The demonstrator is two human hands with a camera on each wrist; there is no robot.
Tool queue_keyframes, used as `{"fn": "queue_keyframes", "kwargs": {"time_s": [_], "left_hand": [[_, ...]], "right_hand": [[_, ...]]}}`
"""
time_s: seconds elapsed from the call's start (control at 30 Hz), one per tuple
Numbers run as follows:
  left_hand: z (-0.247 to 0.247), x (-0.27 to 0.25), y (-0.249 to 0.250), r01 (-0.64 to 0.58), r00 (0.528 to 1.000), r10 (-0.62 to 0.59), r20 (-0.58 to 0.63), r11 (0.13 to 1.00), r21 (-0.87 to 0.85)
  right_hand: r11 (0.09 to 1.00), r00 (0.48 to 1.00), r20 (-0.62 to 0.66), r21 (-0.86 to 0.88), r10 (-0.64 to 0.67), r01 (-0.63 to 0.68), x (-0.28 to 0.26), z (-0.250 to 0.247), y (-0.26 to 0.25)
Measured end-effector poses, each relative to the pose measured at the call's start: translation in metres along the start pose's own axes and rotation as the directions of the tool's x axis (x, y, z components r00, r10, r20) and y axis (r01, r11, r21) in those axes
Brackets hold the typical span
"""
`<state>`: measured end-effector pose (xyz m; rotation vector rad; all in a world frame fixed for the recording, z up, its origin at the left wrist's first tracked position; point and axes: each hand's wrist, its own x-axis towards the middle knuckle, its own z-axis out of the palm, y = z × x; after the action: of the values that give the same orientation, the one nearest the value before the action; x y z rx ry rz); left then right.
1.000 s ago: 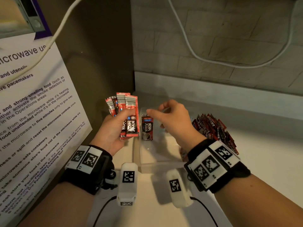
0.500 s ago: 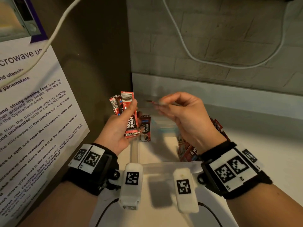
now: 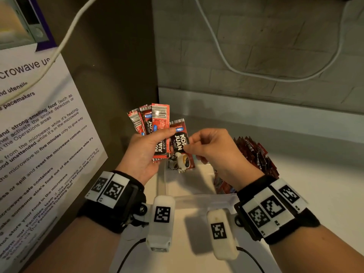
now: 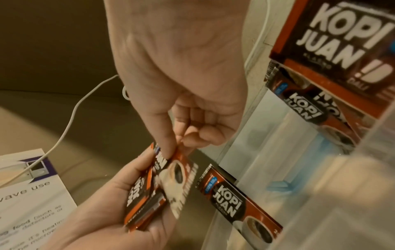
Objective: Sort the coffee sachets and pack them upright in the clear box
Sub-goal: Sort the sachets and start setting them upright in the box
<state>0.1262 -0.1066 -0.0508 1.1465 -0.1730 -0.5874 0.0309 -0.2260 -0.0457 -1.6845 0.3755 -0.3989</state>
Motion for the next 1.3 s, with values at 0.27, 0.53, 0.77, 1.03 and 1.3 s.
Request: {"fn": "queue_keyframes", "kwargs": {"time_s": [0.27,0.53,0.77,1.03,1.3], "left_hand": [[-0.029,0.017,-0.012,0.04,0.975,-0.028,-0.221,0.998,0.05],[-0.036,0.018,-0.031,0.11,0.976,-0.077,-0.204,0.982,0.154],[-0.032,0.018,-0.033,0.145,0.974,-0.112,-0.196,0.976,0.16],[-0.032,0.016,-0.03,0.139,0.974,-0.123,-0.192,0.987,0.075],[-0.038,0.02,-0.026,0.139,0.972,-0.142,-0.188,0.99,-0.032]], "right_hand": [[0.963,0.971,-0.122,-0.153,0.206,-0.223,0.02,0.0,0.025],[0.928,0.946,-0.163,-0.205,0.282,-0.312,0.031,0.025,0.046],[0.926,0.947,-0.2,-0.237,0.251,-0.295,0.033,0.036,0.05],[0.9,0.948,-0.202,-0.316,0.245,-0.3,0.036,0.035,0.049],[0.874,0.951,-0.189,-0.382,0.244,-0.3,0.033,0.028,0.045]]}}
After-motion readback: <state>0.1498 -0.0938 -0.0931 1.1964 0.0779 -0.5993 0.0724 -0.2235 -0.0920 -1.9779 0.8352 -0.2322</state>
